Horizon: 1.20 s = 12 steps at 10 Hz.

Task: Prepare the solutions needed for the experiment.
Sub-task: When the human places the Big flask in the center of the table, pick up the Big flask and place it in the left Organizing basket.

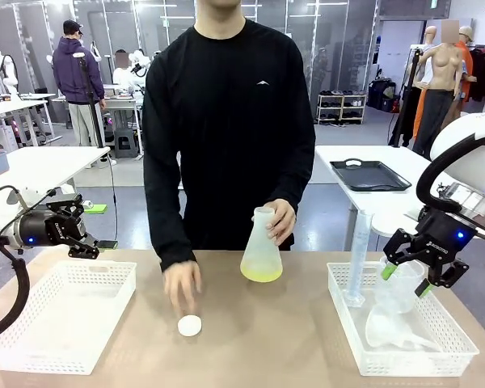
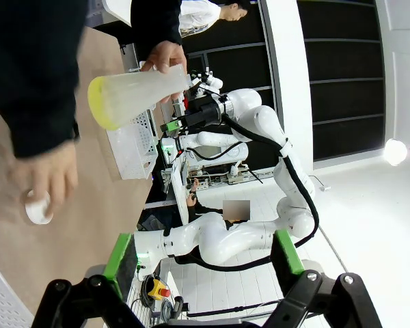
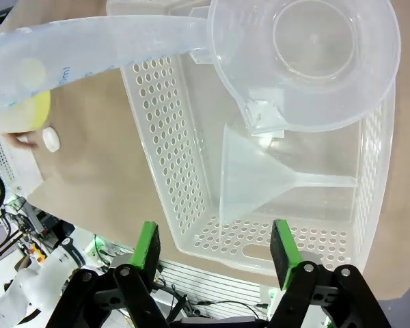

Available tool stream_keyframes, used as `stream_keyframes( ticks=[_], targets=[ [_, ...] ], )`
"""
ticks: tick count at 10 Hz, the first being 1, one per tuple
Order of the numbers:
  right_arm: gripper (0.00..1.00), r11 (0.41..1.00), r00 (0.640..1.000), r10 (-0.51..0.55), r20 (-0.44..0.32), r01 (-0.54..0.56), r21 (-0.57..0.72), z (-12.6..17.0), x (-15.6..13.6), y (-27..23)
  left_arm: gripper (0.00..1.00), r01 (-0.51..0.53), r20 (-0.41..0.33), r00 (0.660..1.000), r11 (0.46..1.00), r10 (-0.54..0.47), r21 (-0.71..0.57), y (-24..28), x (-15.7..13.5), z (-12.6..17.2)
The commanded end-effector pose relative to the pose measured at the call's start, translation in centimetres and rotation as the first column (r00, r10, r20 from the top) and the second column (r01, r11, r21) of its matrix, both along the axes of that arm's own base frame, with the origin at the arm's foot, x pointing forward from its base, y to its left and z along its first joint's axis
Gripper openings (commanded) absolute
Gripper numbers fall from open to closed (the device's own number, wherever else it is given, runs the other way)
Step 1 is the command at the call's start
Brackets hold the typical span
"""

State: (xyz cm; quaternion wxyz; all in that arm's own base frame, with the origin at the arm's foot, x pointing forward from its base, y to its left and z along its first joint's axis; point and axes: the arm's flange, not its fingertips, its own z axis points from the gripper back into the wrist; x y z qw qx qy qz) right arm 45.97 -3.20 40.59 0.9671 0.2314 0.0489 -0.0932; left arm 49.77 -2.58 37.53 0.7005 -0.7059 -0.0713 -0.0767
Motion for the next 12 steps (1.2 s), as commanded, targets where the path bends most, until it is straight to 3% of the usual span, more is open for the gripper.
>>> stream_keyframes(
  ticks=[1,2,3,4,6,7,9,10,11,12],
  targets=[
    [0.81,1.0,1.0,0.003,0.001,-0.003,-0.007,0.1,-0.1,-0.1,1.0,0.002,0.001,1.0,1.0,-0.002,-0.001,-0.1,-0.1,0.1],
    [0.81,1.0,1.0,0.0,0.0,0.0,0.0,0.0,0.0,0.0,1.0,0.002,0.001,1.0,1.0,-0.002,-0.001,-0.1,-0.1,0.1],
    [0.81,0.987,0.991,0.061,0.122,-0.078,0.138,0.5,-2.3,1.0,1.0,0.002,0.001,1.0,1.0,-0.002,-0.001,-0.1,-0.1,0.1],
    [0.81,0.976,0.971,0.049,0.235,-0.096,0.196,0.5,-2.8,1.3,1.0,0.002,0.001,1.0,1.0,-0.002,-0.001,-0.1,-0.1,0.1],
    [0.81,0.948,0.93,0.029,0.367,-0.142,0.284,1.0,-3.1,1.0,1.0,0.002,0.001,1.0,1.0,-0.002,-0.001,-0.1,-0.1,0.1],
    [0.81,0.922,0.918,0.027,0.395,-0.176,0.346,1.2,-3.2,0.5,1.0,0.002,0.001,1.0,1.0,-0.002,-0.001,-0.1,-0.1,0.1],
    [0.81,0.809,0.914,-0.08,0.397,-0.173,0.562,1.3,-3.2,-1.1,1.0,0.002,0.001,1.0,1.0,-0.002,-0.001,-0.1,-0.1,0.1],
    [0.81,0.684,0.929,-0.041,0.368,-0.243,0.688,1.3,-3.0,-1.9,1.0,0.002,0.001,1.0,1.0,-0.002,-0.001,-0.1,-0.1,0.1],
    [0.81,0.609,0.944,-0.051,0.327,-0.23,0.759,1.1,-2.9,-2.8,1.0,0.002,0.001,1.0,1.0,-0.002,-0.001,-0.1,-0.1,0.1],
    [0.81,0.589,0.949,-0.091,0.303,-0.195,0.785,0.8,-2.8,-3.2,1.0,0.002,0.001,1.0,1.0,-0.002,-0.001,-0.1,-0.1,0.1]
  ],
)
